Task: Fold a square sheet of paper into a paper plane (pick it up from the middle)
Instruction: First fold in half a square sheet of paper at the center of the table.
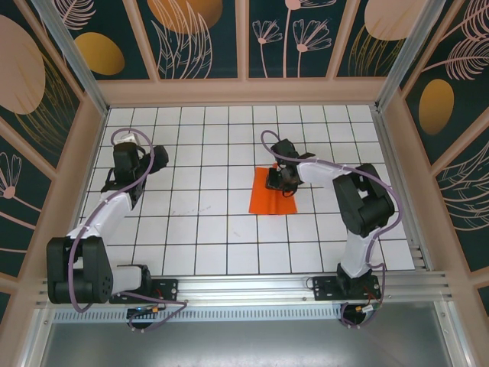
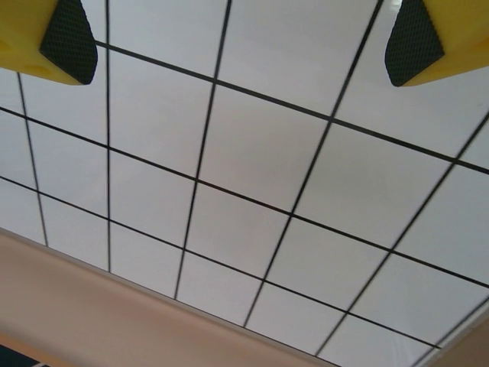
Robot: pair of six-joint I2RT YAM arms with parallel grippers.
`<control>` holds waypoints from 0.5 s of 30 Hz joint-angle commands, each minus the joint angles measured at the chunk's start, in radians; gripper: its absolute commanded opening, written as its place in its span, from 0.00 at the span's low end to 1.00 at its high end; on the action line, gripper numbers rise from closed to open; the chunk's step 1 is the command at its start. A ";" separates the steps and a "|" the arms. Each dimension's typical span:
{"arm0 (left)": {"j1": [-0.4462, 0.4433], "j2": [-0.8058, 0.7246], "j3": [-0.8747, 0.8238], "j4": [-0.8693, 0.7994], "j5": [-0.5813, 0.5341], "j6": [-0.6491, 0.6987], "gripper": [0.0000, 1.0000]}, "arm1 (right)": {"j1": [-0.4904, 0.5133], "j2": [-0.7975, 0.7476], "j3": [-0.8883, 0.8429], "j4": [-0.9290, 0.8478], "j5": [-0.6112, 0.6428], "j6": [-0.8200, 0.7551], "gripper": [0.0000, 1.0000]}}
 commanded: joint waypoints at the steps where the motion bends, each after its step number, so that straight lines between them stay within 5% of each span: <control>1: 0.006 0.026 0.025 0.006 0.140 -0.071 0.99 | 0.011 -0.084 -0.036 0.176 -0.302 0.032 0.27; 9: 0.000 0.109 -0.095 0.294 0.535 -0.366 0.99 | 0.010 -0.112 -0.095 0.456 -0.584 0.146 0.27; 15: -0.076 0.131 -0.118 0.308 0.519 -0.380 0.98 | 0.000 -0.033 -0.077 0.423 -0.561 0.119 0.30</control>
